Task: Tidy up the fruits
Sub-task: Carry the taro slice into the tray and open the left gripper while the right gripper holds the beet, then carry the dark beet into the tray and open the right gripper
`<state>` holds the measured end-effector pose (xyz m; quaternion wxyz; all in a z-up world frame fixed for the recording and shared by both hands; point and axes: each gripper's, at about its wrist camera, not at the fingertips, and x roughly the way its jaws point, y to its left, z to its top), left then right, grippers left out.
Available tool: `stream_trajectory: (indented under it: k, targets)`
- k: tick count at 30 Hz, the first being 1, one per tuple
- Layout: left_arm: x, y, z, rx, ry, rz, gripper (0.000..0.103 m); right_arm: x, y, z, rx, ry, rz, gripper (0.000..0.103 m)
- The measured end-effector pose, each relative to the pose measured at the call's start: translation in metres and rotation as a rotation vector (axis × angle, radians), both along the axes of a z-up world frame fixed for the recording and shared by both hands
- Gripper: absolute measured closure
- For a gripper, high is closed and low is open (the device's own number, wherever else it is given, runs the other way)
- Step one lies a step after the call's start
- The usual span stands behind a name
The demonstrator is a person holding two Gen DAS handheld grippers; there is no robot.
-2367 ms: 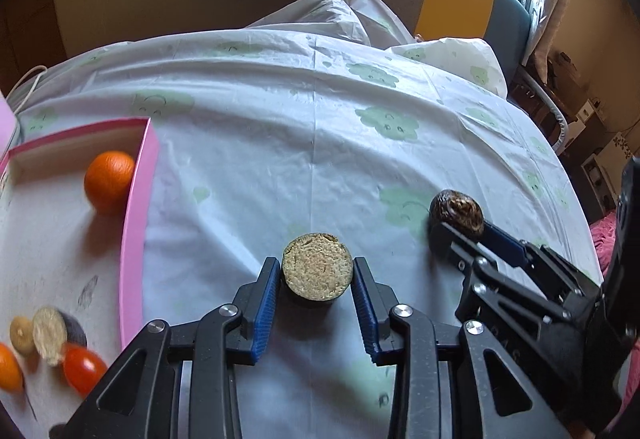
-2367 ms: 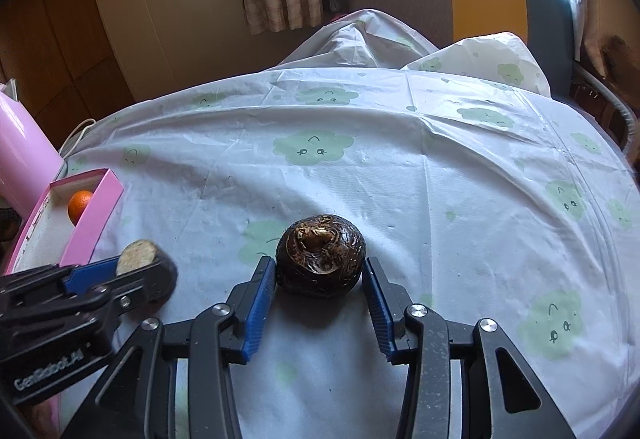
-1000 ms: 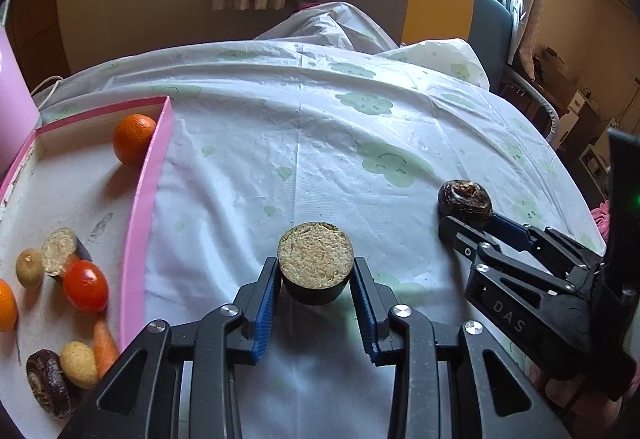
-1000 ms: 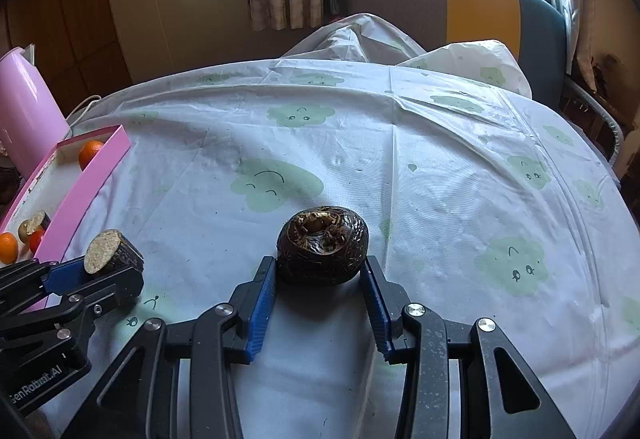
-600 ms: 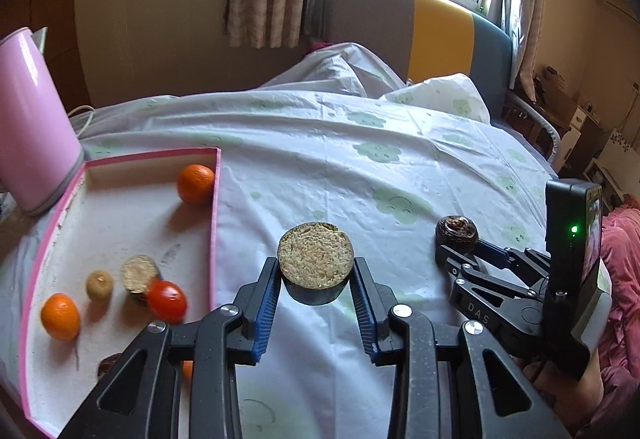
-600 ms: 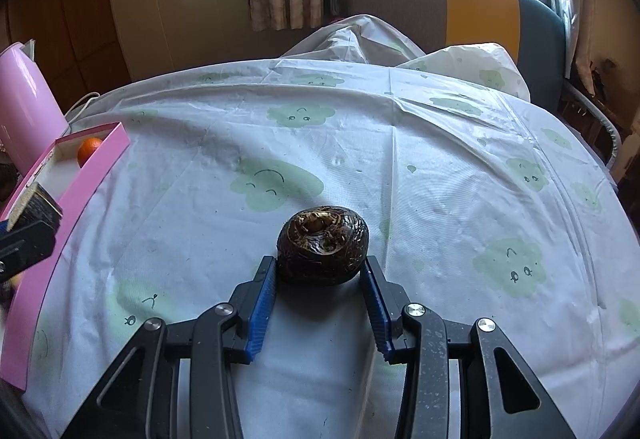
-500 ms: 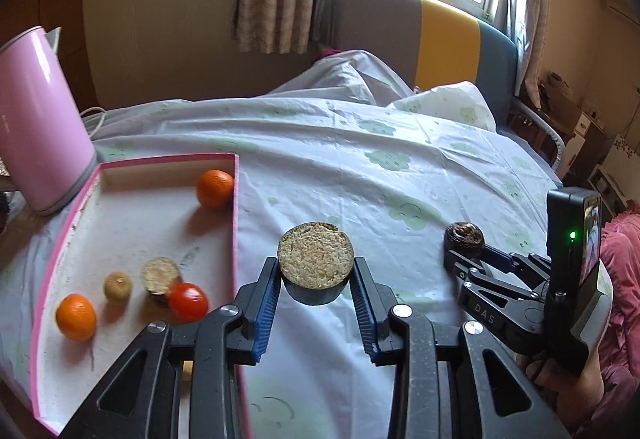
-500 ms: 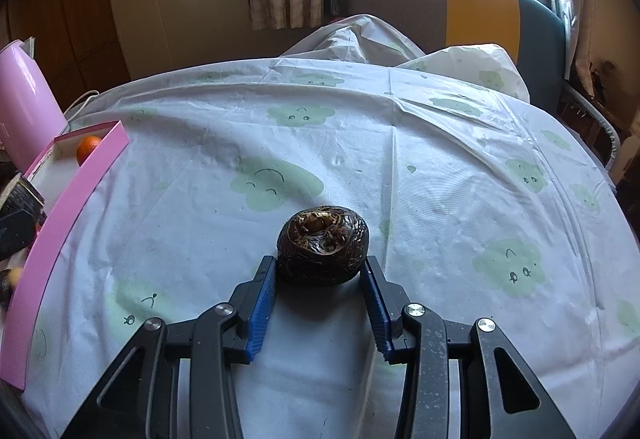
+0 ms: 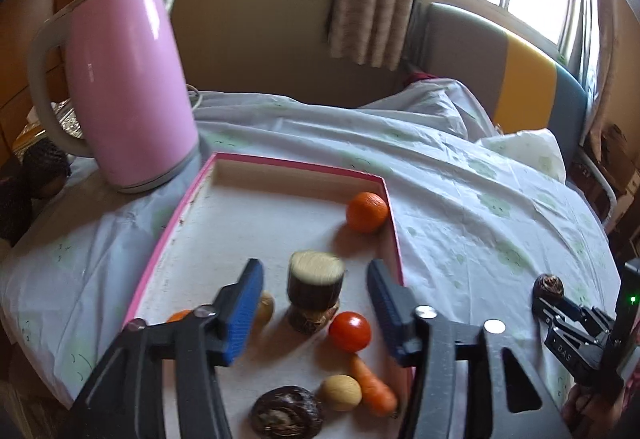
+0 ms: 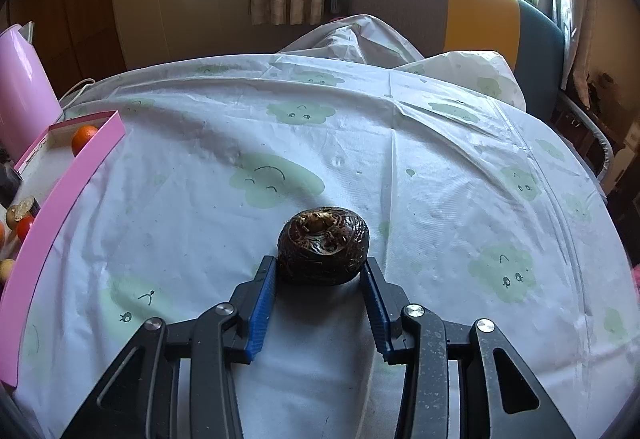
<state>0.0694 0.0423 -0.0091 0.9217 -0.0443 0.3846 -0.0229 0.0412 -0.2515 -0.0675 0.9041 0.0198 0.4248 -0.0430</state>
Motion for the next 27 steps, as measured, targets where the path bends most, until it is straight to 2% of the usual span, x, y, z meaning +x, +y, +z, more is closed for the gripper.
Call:
stream_trajectory:
  k: [5, 6, 7, 8, 10, 13, 14, 17, 19, 20, 22, 24, 27]
  targets:
    - [-0.011, 0.006, 0.007, 0.015, -0.026, 0.013, 0.043, 0.000, 0.023, 0.017, 0.048, -0.033, 0.058, 0.062]
    - [-0.013, 0.006, 0.008, 0.016, -0.029, 0.013, 0.043, 0.002, 0.031, 0.022, 0.061, -0.042, 0.080, 0.067]
    - [-0.016, 0.008, 0.009, 0.013, -0.032, 0.015, 0.043, 0.004, 0.042, 0.028, 0.074, -0.046, 0.108, 0.079]
    - [-0.018, 0.009, 0.010, 0.011, -0.035, 0.017, 0.043, 0.006, 0.051, 0.034, 0.085, -0.057, 0.133, 0.086]
    - [-0.022, 0.011, 0.011, 0.003, -0.034, 0.017, 0.043, 0.011, 0.076, 0.045, 0.110, -0.069, 0.209, 0.086]
    - [-0.026, 0.015, 0.012, -0.008, -0.034, 0.023, 0.043, 0.017, 0.113, 0.056, 0.087, -0.090, 0.304, 0.087]
    - [-0.028, 0.017, 0.012, -0.010, -0.037, 0.025, 0.043, 0.018, 0.123, 0.058, 0.097, -0.091, 0.326, 0.091]
    - [-0.032, 0.023, 0.012, -0.005, -0.039, 0.038, 0.043, 0.019, 0.133, 0.064, 0.141, -0.104, 0.343, 0.092]
    - [-0.034, 0.029, 0.011, -0.015, -0.033, 0.047, 0.043, 0.016, 0.126, 0.063, 0.141, -0.104, 0.306, 0.092]
    - [-0.035, 0.031, 0.011, -0.020, -0.031, 0.051, 0.043, 0.016, 0.120, 0.061, 0.133, -0.102, 0.284, 0.091]
    - [-0.036, 0.034, 0.010, -0.033, -0.028, 0.056, 0.043, 0.019, 0.105, 0.052, 0.139, -0.064, 0.251, 0.084]
    - [-0.038, 0.034, 0.010, -0.042, -0.027, 0.052, 0.043, 0.023, 0.094, 0.044, 0.144, -0.044, 0.220, 0.057]
    - [-0.040, 0.031, 0.010, -0.043, -0.031, 0.035, 0.043, 0.025, 0.085, 0.038, 0.128, -0.033, 0.198, 0.052]
